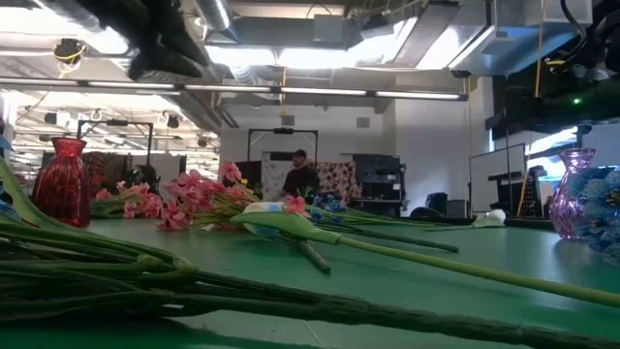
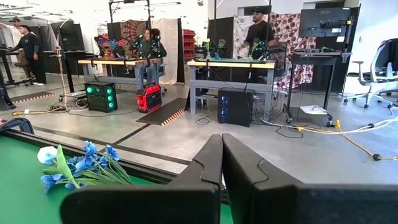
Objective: Sort flowers into vase by color
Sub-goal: Put the top left pink flower into the red vase
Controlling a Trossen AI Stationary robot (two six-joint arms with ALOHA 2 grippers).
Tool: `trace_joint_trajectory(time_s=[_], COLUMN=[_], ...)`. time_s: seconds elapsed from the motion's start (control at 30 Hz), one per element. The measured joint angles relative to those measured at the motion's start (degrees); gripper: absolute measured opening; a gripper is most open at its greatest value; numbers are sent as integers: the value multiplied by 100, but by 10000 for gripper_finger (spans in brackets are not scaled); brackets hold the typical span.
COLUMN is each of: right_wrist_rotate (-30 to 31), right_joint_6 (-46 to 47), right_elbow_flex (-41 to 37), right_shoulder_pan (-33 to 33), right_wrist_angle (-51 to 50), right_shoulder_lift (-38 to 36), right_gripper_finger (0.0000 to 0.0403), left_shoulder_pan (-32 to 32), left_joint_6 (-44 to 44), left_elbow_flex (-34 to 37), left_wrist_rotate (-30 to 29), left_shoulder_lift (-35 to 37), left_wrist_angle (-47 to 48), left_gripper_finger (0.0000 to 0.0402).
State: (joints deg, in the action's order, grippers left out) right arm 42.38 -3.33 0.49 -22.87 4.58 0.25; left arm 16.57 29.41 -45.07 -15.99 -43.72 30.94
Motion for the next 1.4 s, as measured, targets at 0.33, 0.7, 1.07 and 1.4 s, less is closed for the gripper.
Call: trace_joint_trajectory(time_s=[0.33,0.7,1.07,1.4], right_wrist_rotate=[1,-1,1,1], right_joint_6=[0,0,0,0], right_elbow_flex=[0,0,-1,-1], right_shoulder_pan=[0,0,-1,0], right_wrist_angle=[0,0,0,0], right_shoulder_lift=[0,0,0,0], right_gripper_finger=[12,12,12,12], left_shoulder_pan=[1069,2621,4067,4510], left_joint_6=[941,1479,326,1273], left_elbow_flex=[-1623,-1618,-1613,-1199], left_wrist_rotate=[801,-26,51,-812], left_shoulder_lift=[-1005,-2356,-3934,-4291], left_wrist_angle=[2439,4126,4172,3778], left_gripper_finger=[131,130,131,131])
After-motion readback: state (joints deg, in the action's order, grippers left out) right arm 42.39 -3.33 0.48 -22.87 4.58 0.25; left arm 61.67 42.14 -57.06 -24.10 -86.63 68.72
